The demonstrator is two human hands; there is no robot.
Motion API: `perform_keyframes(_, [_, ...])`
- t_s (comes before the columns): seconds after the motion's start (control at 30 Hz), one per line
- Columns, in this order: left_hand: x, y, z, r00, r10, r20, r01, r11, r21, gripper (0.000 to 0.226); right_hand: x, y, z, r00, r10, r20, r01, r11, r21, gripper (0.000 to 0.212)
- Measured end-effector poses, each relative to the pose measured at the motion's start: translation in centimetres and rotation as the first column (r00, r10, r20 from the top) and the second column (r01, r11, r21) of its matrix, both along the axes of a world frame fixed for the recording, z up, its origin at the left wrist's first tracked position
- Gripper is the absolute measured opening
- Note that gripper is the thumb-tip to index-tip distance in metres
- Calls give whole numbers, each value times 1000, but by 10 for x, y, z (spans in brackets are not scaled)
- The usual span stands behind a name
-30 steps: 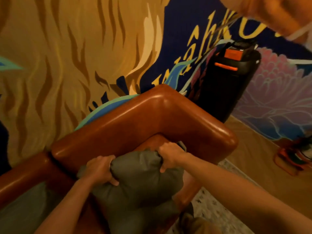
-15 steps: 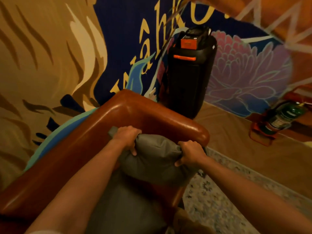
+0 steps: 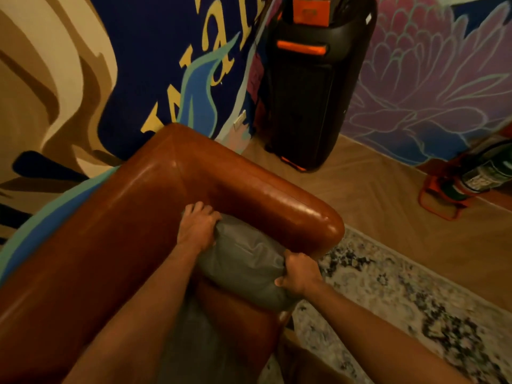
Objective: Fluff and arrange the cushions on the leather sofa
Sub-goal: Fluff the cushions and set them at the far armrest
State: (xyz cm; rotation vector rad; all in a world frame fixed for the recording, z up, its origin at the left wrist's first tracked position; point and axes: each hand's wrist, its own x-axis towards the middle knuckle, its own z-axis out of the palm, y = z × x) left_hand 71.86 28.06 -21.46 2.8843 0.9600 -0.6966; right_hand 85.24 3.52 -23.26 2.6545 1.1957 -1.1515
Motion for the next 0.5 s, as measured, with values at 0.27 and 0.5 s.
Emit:
perform_keyframes(0.27, [-68,-115,-78,-442,821,-361,-352,-529,-772,135,17,46,-27,961,263,-90,-270,960,-78,141])
perform_keyframes(0.5, [6,-116,-75,-476,671,-568,-81,-677,-732,131,7,83,-16,970,198,-143,-197,980,24,154])
